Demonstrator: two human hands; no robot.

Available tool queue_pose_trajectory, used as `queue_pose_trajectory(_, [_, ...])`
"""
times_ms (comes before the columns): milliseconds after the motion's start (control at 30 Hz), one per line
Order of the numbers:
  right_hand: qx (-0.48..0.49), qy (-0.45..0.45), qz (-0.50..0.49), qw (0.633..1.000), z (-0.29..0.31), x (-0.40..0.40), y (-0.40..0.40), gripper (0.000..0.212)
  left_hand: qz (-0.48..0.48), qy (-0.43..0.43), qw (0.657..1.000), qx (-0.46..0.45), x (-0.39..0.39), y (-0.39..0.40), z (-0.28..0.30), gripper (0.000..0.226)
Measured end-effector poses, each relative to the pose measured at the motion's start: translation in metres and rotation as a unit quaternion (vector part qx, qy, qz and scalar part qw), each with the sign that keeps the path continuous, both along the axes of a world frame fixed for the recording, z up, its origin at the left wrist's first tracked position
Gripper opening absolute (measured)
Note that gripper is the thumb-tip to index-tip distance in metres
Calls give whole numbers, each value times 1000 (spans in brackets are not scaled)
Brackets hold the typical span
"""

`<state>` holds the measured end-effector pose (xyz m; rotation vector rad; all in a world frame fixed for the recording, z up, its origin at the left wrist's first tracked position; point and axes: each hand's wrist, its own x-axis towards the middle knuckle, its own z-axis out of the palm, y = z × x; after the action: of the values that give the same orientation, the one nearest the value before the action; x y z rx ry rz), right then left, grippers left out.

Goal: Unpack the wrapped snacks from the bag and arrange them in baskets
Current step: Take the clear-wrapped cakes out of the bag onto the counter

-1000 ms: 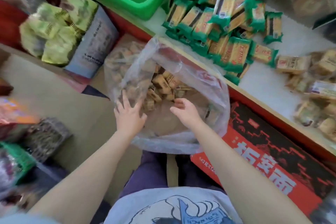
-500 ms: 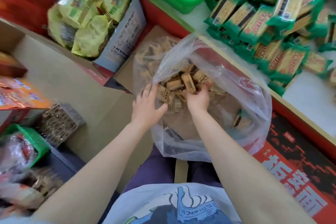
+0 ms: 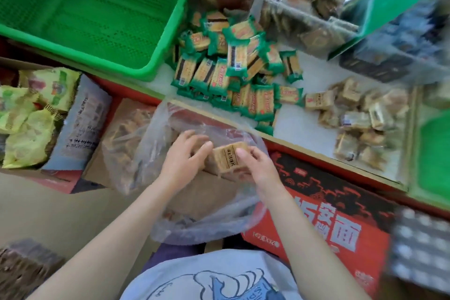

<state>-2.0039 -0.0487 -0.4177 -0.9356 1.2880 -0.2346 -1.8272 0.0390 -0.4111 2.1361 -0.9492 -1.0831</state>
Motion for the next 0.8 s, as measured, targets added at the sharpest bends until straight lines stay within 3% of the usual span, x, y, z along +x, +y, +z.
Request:
queue_pose_trajectory(67, [-2,-52,-75,996,22,-26,-15,20,-10,149,989,-12,-41,-33,22,31])
queue_pose_trajectory(167, [-54,-65,-137,987,50,-76,-39,17,75,288,955,-16,-106,-77,46,30])
queue_pose_trajectory(233, [-122,-18,-105,987,63,-116,-52,30,117,334,935,-9,-139,-103,57,27])
queue_pose_trajectory(300, [-212,56,-35,975,73,-159,-64,47,93,346,934,-5,-168,-127,61,23])
queue_pose_trajectory(400, [-284,124,73,948,87,-214,-83,79,29,328,944,18,-208,-156,65,19])
queue_pose_trajectory(433, [-296,133,111,939,90,-228,-90,82,5,316,948,28,-221,-165,65,17])
queue_pose_trajectory(533, [-318,178,136,921,87,-264,-109,62,-47,283,957,51,-262,-192,63,26])
queue_pose_trajectory(633, [-304,206,31,930,77,-298,-132,47,-9,291,956,46,-296,-221,57,38])
queue_pose_trajectory(700, [-284,227,-71,929,69,-318,-155,38,-50,177,983,1,-309,-241,43,48])
queue_pose_trajectory(800, [-289,239,-205,904,52,-333,-203,31,-79,21,996,-31,-312,-272,17,69])
